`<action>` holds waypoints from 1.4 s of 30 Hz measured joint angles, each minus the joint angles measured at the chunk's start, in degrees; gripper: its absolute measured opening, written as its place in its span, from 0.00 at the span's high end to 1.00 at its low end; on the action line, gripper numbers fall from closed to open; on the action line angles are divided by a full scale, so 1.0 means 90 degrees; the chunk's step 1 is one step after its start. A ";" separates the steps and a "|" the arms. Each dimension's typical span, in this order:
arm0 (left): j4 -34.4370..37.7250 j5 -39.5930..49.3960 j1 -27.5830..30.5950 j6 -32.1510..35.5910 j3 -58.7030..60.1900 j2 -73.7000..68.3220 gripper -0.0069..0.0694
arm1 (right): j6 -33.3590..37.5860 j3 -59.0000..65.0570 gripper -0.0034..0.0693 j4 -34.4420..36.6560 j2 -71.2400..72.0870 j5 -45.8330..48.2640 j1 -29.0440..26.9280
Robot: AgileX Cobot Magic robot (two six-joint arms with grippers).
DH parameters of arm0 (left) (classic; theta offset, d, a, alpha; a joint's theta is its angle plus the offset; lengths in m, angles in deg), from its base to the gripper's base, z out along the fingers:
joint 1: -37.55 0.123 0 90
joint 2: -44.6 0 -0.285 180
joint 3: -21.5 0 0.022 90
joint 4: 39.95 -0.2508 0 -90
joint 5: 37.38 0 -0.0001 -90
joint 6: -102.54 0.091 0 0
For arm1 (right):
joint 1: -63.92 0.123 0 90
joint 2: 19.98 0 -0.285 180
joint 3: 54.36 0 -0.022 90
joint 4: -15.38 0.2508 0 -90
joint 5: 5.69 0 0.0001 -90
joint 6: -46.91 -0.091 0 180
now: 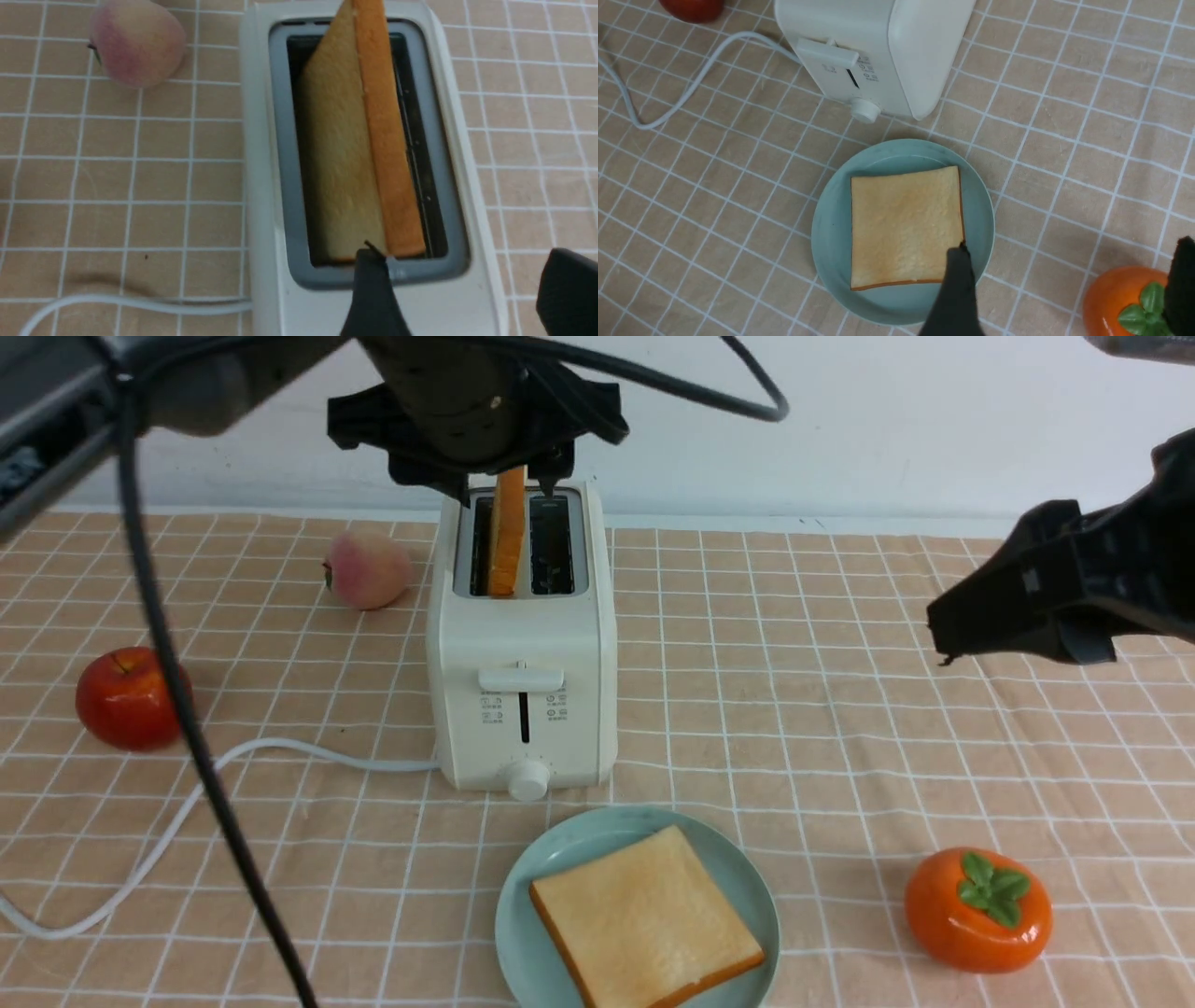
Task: Take toasted bread from bread machine on light coffee tablecloth place on plate.
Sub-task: 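Reach for a toast slice standing in the toaster with the left gripper, then place the slice of bread on the plate with the left gripper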
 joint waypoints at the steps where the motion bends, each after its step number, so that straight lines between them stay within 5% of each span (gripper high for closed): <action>1: -0.0064 0.0026 0.0000 -0.0020 -0.0163 -0.0177 0.32 | 0.0000 0.0000 0.20 0.0000 0.0000 0.0021 0.0000; 15: -0.0901 -0.0303 0.0000 -0.0661 -0.0432 -0.1107 0.33 | 0.0067 0.0000 0.20 -0.0071 0.0065 0.0086 0.0000; 20: -0.0927 -0.0297 0.0000 -0.0582 -0.0432 -0.1131 0.47 | 0.0178 0.0000 0.20 -0.0077 0.0078 0.0087 0.0000; 24: -0.0948 -0.0111 0.0007 -0.0519 -0.0432 -0.1078 0.79 | 0.0178 0.0000 0.20 -0.0077 0.0078 0.0087 0.0000; 33: -0.0931 0.0313 0.0050 -0.0035 -0.0432 0.0361 0.81 | 0.0178 0.0000 0.20 -0.0147 0.0078 0.0087 0.0000; 37: -0.0637 0.0761 0.0057 0.0537 -0.0437 0.1249 0.81 | 0.0178 0.0000 0.20 -0.0264 0.0078 0.0087 0.0000; 42: 0.1245 0.1116 0.0061 0.1946 0.0273 0.2695 0.81 | 0.0178 0.0000 0.20 -0.0355 0.0078 0.0093 0.0000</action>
